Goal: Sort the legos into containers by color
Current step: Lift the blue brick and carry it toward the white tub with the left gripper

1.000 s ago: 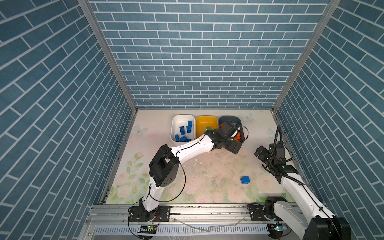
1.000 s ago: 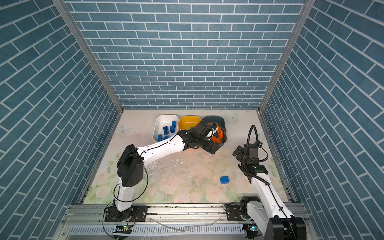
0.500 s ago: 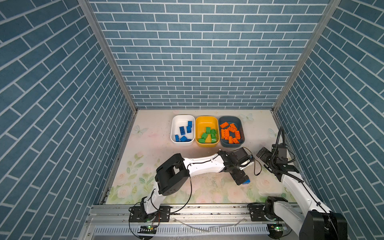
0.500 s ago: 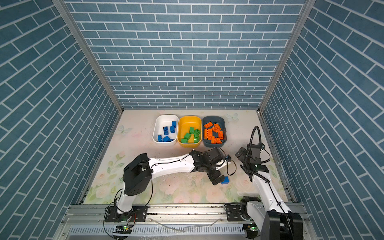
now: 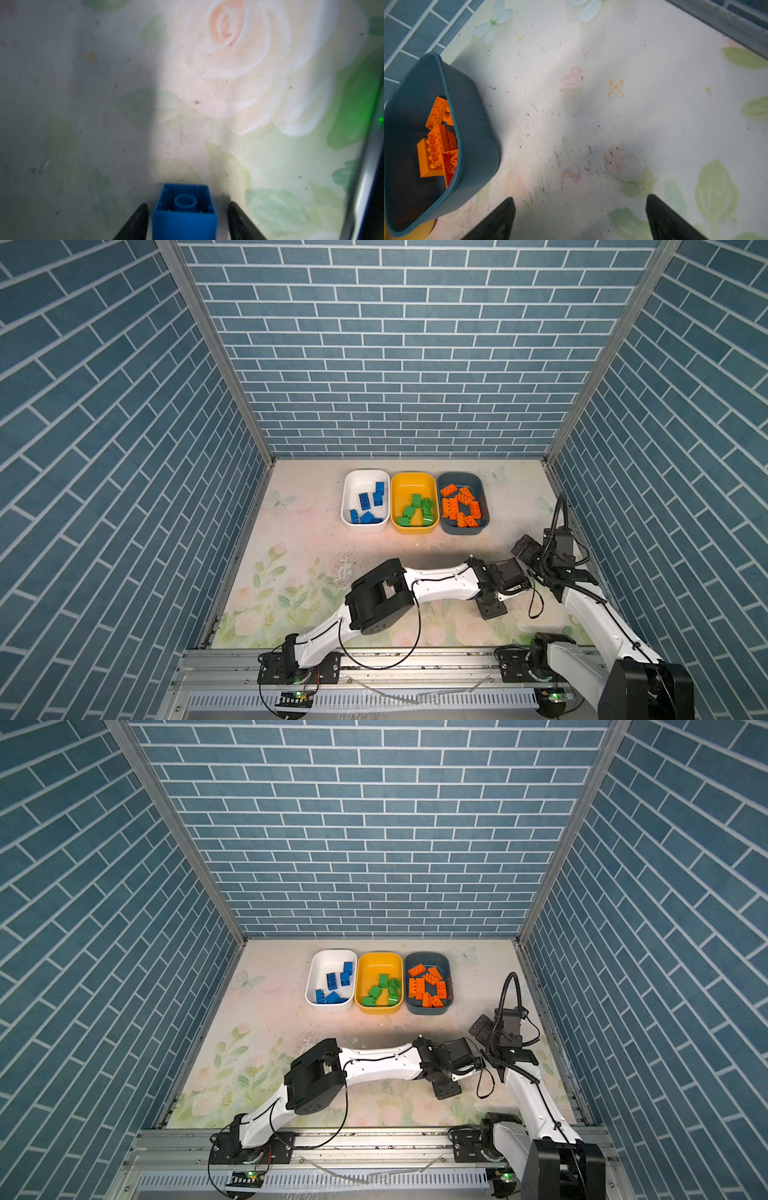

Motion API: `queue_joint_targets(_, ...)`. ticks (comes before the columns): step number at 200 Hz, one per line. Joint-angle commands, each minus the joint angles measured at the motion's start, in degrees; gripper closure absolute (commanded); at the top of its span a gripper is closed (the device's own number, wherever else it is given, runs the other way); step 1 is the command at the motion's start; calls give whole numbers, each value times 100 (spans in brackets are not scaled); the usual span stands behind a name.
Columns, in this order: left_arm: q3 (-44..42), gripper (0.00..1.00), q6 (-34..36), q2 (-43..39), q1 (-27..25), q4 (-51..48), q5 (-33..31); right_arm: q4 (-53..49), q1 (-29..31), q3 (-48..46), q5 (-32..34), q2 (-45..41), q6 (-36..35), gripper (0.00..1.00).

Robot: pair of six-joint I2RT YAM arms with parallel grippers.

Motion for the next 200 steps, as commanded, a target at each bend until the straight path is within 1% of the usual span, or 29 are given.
queue_joint_targets(1, -76, 48, -8, 7, 33, -175, -226, -219, -23, 246, -211, 7, -112, 2)
queue_joint_targets(37, -427, 58, -152, -186, 70, 84, -239, -223, -23, 399, -526, 118, -281, 2)
queue_joint_targets(53, -559, 63, -230, -257, 87, 174, -364, -211, -23, 476, -592, 193, -384, 2)
queue_joint_targets(78, -803, 69, -366, -429, 139, 381, -485, -209, -19, 631, -882, 352, -559, 2)
queue_joint_targets(81, -843, 69, -386, -467, 153, 413, -496, -199, -16, 643, -882, 372, -564, 2)
queue_joint_targets(86, -920, 70, -419, -517, 179, 481, -496, -192, -14, 674, -1071, 422, -573, 2)
queue_joint_targets(139, -1842, 73, -924, -1279, 611, 1196, -490, 23, 53, 899, -1425, 895, -389, 1)
queue_joint_targets(163, -2436, 74, -1279, -1784, 932, 1604, -409, 79, 355, 1141, -1515, 1164, -473, 1)
queue_joint_targets(200, -3314, 75, -1775, -2655, 1624, 2009, -450, 158, 1176, 1662, -1191, 1629, -824, 1)
